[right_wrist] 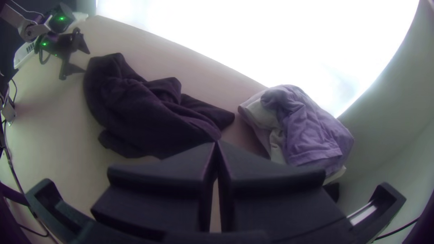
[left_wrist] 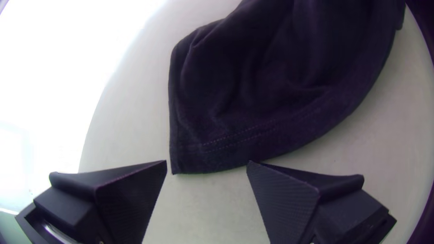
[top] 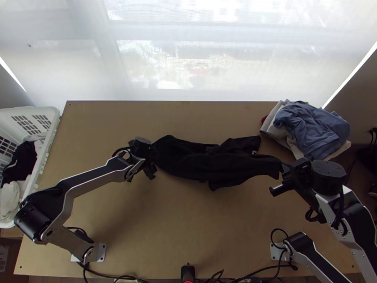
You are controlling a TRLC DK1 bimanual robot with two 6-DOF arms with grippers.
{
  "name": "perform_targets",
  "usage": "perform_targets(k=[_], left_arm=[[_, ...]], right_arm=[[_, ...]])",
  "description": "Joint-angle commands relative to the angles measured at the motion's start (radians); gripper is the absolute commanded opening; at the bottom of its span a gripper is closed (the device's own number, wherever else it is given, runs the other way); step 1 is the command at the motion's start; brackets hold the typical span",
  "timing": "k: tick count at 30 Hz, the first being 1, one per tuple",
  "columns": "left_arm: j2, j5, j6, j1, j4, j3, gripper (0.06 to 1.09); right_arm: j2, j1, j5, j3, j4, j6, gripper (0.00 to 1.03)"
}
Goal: Fold the t-shirt
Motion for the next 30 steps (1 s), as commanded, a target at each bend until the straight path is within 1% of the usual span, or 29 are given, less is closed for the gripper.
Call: perform_targets(k=[1, 4, 7, 8, 10, 12, 13, 17, 24, 30], left_arm=[[0.107, 0.051, -0.153, 0.022, -0.135, 0.144, 0.80], [0.135, 0.103, -0.201, 0.043, -0.186, 0.190, 0.66], [0.164, 0.135, -0.227, 0.068, -0.237, 0.225, 0.60], [0.172, 0.150, -0.228, 0.075, -0.241, 0.233, 0.50], [0.181, 0.186, -0.237, 0.092, -0.260, 0.251, 0.35], [0.187, 0.198, -0.245, 0.101, -0.272, 0.268, 0.19], [0.188, 0.203, -0.245, 0.106, -0.278, 0.275, 0.14], [0.187, 0.207, -0.261, 0.112, -0.316, 0.294, 0.09], [0.124, 0.207, -0.311, 0.126, -0.382, 0.360, 0.09], [0.009, 0.215, -0.363, 0.150, -0.444, 0.475, 0.09]], right_arm=[[0.005, 0.001, -0.001, -0.006, 0.009, 0.016, 0.03], [0.007, 0.001, 0.001, -0.005, 0.010, 0.016, 0.03], [0.008, 0.001, -0.001, -0.003, 0.013, 0.016, 0.03], [0.008, 0.001, -0.001, -0.003, 0.013, 0.016, 0.03], [0.008, -0.001, -0.001, 0.000, 0.013, 0.016, 0.03], [0.008, -0.001, -0.001, 0.000, 0.013, 0.016, 0.03], [0.008, -0.001, -0.001, 0.000, 0.013, 0.018, 0.03], [0.008, -0.001, -0.001, 0.002, 0.018, 0.021, 0.03], [0.023, -0.001, -0.001, 0.032, 0.024, 0.019, 0.03], [0.096, -0.001, -0.001, 0.129, 0.042, 0.022, 0.03]])
